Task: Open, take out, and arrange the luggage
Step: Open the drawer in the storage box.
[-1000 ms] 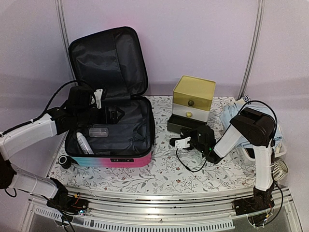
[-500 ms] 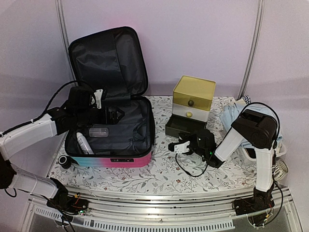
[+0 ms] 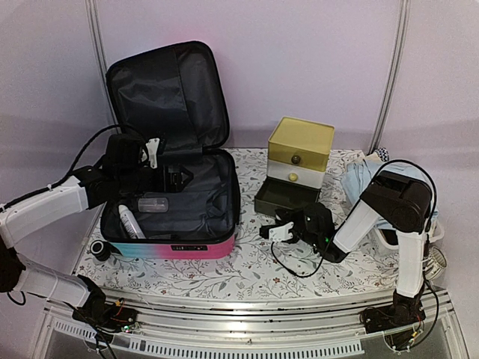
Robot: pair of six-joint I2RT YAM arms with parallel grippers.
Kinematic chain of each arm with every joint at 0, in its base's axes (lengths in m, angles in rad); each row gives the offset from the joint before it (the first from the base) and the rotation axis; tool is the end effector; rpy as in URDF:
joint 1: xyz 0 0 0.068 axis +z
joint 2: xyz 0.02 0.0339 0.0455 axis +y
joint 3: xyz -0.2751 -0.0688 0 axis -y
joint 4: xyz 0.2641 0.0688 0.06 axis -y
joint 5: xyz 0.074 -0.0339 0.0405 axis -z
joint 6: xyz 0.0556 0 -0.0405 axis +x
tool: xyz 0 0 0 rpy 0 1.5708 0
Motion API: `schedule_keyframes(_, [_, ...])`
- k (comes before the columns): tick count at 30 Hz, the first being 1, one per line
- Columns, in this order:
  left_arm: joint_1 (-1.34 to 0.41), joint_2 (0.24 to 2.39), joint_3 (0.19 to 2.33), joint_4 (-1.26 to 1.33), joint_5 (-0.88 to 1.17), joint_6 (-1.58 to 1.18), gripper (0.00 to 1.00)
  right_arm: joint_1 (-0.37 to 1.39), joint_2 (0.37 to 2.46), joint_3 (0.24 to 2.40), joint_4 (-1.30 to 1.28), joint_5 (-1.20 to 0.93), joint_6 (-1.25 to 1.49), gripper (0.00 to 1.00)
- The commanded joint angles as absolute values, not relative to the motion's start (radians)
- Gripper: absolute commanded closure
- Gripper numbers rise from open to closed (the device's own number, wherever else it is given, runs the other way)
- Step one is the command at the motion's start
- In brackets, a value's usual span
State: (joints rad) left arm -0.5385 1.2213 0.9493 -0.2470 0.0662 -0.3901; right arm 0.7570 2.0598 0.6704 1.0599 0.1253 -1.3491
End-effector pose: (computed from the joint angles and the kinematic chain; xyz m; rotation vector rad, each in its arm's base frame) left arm 0.2632 -0.1615 0.2946 0.2007 2.1421 -0.6228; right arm 0.2796 0.2546 0.0656 -1.6340 1.0303 -0.5183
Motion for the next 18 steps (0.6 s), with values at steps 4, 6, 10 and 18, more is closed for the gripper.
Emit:
schedule_keyframes(4, [-0.532,1.212,0.942,-0.236,0.065,-0.391,0.02,0.777,2.053,0.634,0.893,0.107,-1.284,0.69])
schedule_keyframes(6, [-0.532,1.212,0.942,-0.241,0.062,-0.391,0.02,0.778,2.028,0.629,0.883,0.097,-1.279,0.59])
schedule_keyframes(10, [-0.531,1.213,0.942,-0.262,0.040,-0.390,0.02,0.788,1.955,0.606,0.854,0.082,-1.257,0.44])
schedule_keyframes(18, [-0.518,1.218,0.943,-0.363,-0.075,-0.396,0.02,0.839,1.814,0.534,0.840,0.089,-1.207,0.33])
